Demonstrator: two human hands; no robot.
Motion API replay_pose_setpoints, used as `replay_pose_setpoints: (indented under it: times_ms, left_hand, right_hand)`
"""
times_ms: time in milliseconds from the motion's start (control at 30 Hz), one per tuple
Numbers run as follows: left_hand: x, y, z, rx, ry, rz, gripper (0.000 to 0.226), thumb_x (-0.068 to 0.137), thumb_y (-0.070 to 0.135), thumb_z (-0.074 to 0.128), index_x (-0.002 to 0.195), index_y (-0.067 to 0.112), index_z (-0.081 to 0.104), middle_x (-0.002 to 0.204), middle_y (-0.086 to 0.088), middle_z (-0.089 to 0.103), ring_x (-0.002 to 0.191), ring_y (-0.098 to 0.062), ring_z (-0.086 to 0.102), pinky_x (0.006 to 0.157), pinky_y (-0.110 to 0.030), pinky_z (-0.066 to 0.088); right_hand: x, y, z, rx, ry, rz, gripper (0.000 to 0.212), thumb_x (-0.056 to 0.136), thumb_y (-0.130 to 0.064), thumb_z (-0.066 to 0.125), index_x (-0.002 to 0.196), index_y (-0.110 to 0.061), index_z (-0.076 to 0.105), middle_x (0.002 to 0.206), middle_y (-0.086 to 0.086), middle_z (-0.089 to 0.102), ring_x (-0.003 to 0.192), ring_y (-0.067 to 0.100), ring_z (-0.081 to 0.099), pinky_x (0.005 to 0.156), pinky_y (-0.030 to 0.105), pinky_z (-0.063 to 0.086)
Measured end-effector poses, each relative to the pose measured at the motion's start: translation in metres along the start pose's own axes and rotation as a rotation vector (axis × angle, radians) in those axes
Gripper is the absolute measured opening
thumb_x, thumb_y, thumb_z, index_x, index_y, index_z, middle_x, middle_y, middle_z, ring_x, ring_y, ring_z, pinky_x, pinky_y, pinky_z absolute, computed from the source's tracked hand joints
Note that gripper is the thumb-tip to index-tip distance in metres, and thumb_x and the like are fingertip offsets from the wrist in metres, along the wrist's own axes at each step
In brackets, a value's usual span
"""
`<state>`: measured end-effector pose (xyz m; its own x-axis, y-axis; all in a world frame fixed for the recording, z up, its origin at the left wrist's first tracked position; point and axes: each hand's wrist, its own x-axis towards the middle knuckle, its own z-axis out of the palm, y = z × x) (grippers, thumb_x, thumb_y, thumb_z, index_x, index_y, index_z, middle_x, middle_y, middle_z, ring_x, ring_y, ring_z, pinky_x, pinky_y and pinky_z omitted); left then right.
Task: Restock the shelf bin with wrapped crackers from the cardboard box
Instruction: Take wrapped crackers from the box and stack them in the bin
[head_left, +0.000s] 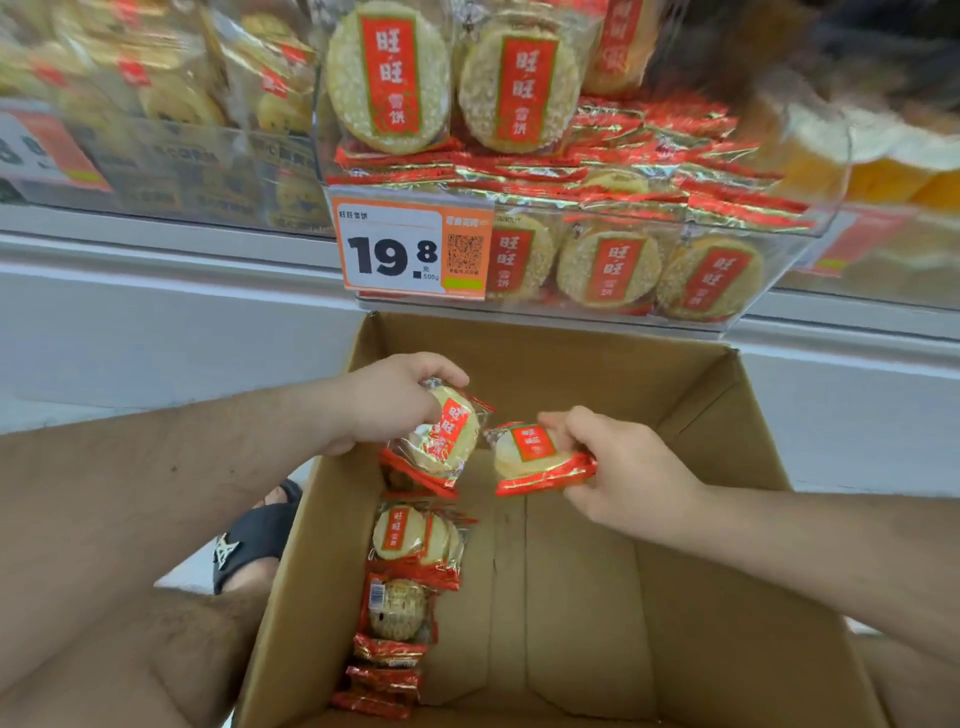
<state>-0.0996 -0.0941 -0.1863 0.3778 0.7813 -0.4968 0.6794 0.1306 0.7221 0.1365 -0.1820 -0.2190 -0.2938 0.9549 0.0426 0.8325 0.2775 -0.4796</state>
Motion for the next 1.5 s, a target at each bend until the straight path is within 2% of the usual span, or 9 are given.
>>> replay_pose_setpoints:
  times_ms: [167,433,700,767,900,1033,1133,1300,1500]
  left_hand:
    - [-0.008,0.020,0.004,-0.128,0.028,0.085,0.038,0.077,0.020,0.062,0.100,0.049,0.065,0.110,-0.004,0.067,0.097,-0.034,0.066,0.089,-0.047,0.054]
    - [-0.027,0.058,0.017,-0.691,-0.040,0.101,0.047,0.099,0.055,0.034,0.120,0.024,0.063,0.110,-0.006,0.073,0.099,-0.023,0.071,0.078,-0.041,0.055]
    - [-0.047,0.085,0.019,-0.638,0.117,0.372,0.057,0.083,-0.004,0.070,0.122,0.031,0.048,0.087,0.001,0.073,0.061,-0.006,0.067,0.048,-0.018,0.048]
    - [-0.050,0.090,0.016,-0.581,0.167,0.455,0.063,0.083,-0.004,0.070,0.121,0.039,0.047,0.092,-0.001,0.070,0.067,-0.009,0.067,0.058,-0.025,0.054]
    - [-0.056,0.100,0.011,-0.507,0.180,0.556,0.080,0.084,0.001,0.072,0.131,0.055,0.038,0.124,-0.006,0.055,0.097,-0.026,0.068,0.085,-0.054,0.055]
    - [-0.057,0.105,0.012,-0.390,0.141,0.615,0.084,0.087,0.010,0.071,0.132,0.063,0.025,0.131,-0.004,0.049,0.102,-0.004,0.066,0.067,-0.027,0.054]
    - [-0.049,0.104,0.012,-0.345,0.111,0.610,0.084,0.086,0.023,0.072,0.130,0.071,0.019,0.142,-0.015,0.046,0.128,-0.032,0.049,0.086,-0.036,0.051]
    - [-0.044,0.107,0.002,0.065,0.652,0.806,0.059,0.088,0.035,0.061,0.138,0.044,0.031,0.117,0.023,0.053,0.101,-0.001,0.052,0.088,-0.025,0.045]
    - [-0.014,0.098,-0.010,0.616,0.971,0.808,0.040,0.083,0.037,0.049,0.111,0.017,0.068,0.107,0.000,0.060,0.103,-0.025,0.050,0.085,-0.038,0.034]
  right_hand:
    - [-0.018,-0.013,-0.045,-0.098,0.303,-0.083,0.049,0.063,-0.008,0.080,0.087,-0.025,0.040,0.127,0.000,0.065,0.115,0.018,0.064,0.075,0.033,0.057]
    - [-0.013,-0.046,-0.058,-0.094,0.390,0.030,0.054,0.069,-0.010,0.077,0.101,-0.031,0.039,0.127,0.004,0.066,0.107,0.028,0.067,0.079,0.035,0.057]
    - [-0.009,-0.071,-0.083,0.117,0.321,0.055,0.050,0.075,-0.019,0.069,0.121,-0.030,0.051,0.147,-0.023,0.040,0.123,-0.007,0.045,0.097,0.011,0.040]
    - [-0.006,-0.071,-0.093,0.278,0.481,0.094,0.047,0.073,-0.023,0.076,0.106,-0.042,0.049,0.122,-0.034,0.053,0.107,-0.010,0.053,0.087,0.005,0.040]
    - [0.005,-0.067,-0.115,0.441,0.453,0.335,0.074,0.063,-0.043,0.085,0.123,-0.038,0.043,0.099,-0.005,0.055,0.075,0.007,0.052,0.069,0.020,0.045]
    - [0.008,-0.061,-0.123,0.881,0.195,0.344,0.044,0.079,-0.011,0.078,0.119,-0.010,0.061,0.104,0.008,0.074,0.089,0.020,0.072,0.077,0.028,0.057]
    - [0.004,-0.059,-0.129,0.972,0.158,0.371,0.043,0.069,-0.021,0.077,0.108,-0.007,0.067,0.092,0.009,0.074,0.069,0.014,0.067,0.059,0.018,0.048]
    - [0.012,-0.060,-0.175,1.006,0.365,0.370,0.026,0.082,-0.004,0.070,0.107,-0.006,0.065,0.081,0.006,0.074,0.054,0.007,0.064,0.045,0.014,0.043]
    - [0.067,-0.048,-0.222,0.851,0.554,0.384,0.022,0.090,-0.002,0.067,0.111,-0.003,0.063,0.068,-0.002,0.068,0.038,-0.003,0.053,0.036,0.012,0.037]
